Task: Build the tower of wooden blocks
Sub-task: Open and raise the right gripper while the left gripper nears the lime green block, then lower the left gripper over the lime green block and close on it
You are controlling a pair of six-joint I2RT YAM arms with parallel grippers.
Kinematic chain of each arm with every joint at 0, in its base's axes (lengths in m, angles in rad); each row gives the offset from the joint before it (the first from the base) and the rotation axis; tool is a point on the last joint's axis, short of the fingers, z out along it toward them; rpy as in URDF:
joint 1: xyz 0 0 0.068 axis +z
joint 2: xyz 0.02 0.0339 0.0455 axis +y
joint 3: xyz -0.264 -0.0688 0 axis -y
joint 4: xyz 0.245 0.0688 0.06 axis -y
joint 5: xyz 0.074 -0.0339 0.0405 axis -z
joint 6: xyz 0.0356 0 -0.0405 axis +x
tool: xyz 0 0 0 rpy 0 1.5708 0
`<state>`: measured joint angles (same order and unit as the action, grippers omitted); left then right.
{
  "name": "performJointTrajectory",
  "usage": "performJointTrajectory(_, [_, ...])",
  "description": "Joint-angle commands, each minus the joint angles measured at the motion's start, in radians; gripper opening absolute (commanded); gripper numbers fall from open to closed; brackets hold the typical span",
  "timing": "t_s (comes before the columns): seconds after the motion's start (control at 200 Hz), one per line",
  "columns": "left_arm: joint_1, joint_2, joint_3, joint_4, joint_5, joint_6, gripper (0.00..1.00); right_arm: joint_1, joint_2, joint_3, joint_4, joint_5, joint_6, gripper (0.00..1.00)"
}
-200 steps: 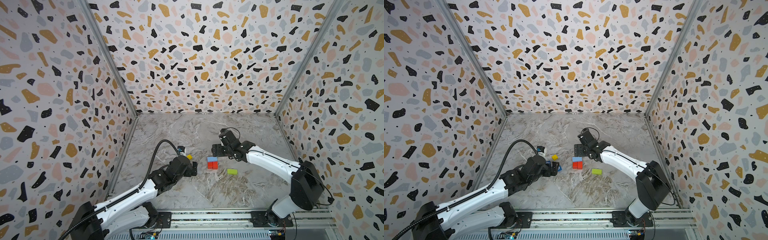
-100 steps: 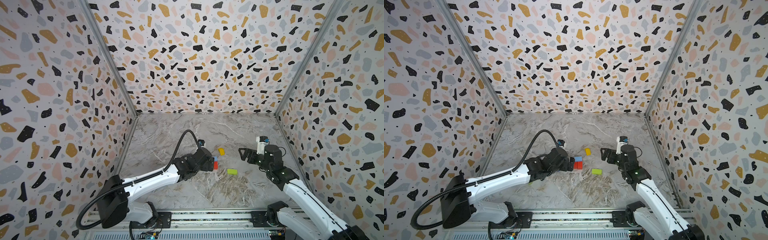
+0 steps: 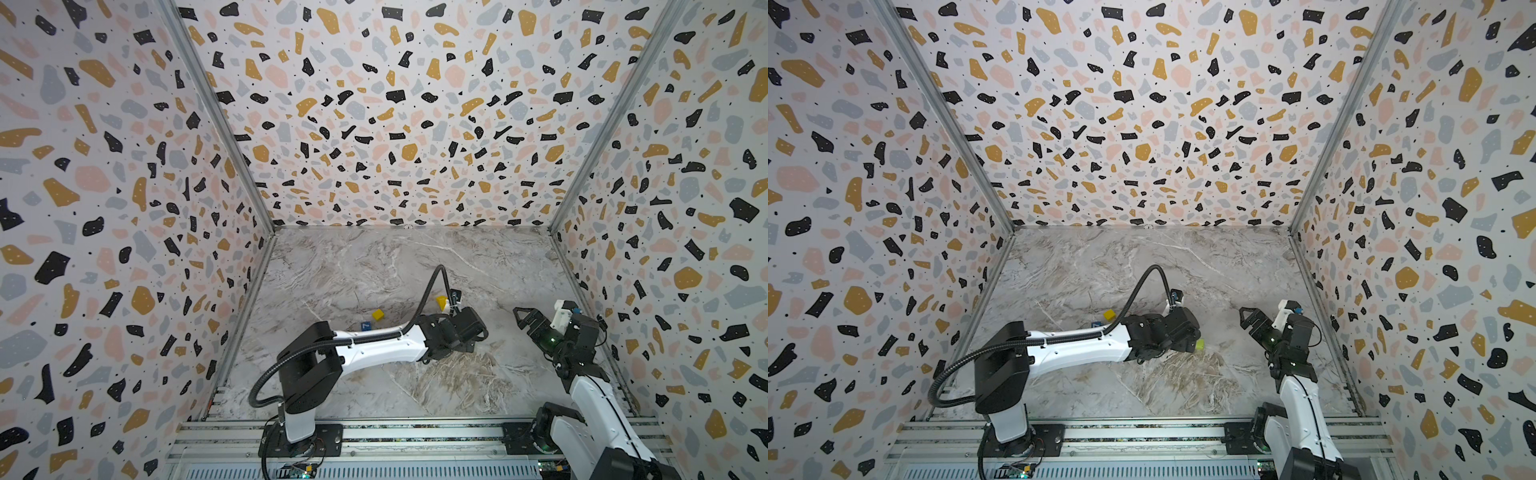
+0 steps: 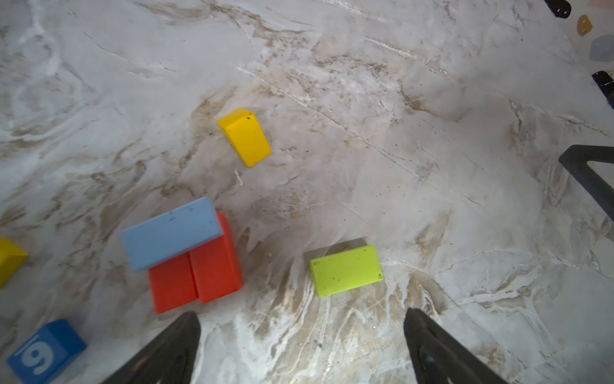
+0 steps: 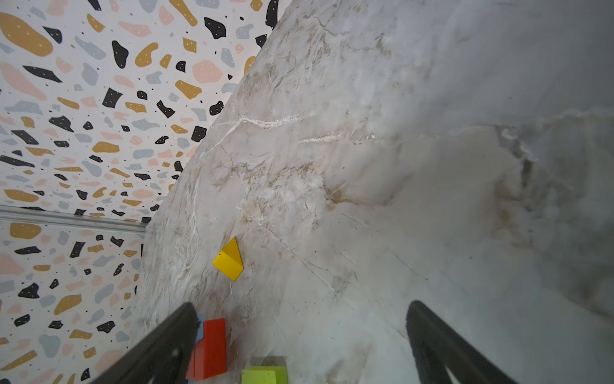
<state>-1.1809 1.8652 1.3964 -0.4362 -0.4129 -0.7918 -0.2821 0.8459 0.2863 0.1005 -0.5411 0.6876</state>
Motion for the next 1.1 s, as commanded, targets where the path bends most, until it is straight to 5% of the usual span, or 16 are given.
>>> performJointTrajectory(0.0, [-0.019, 0.059, 0.072, -0.060, -0.042, -0.045, 0.95, -0.042, 0.017, -0.004, 0.085, -0.115, 0.024, 0.99])
performJointTrajectory(0.586, [-0.050, 0.298, 0.303, -0.138, -0.043, -0.086, 0.91, -0.054, 0.020, -0.078, 0.202, -0.197, 0.095, 0.99])
performJointTrajectory(1.091, [-0.039, 0.333, 0.257, -0.071, 0.020, -0.154, 0.86, -0.057, 0.017, -0.091, 0.212, -0.227, 0.095, 0.98])
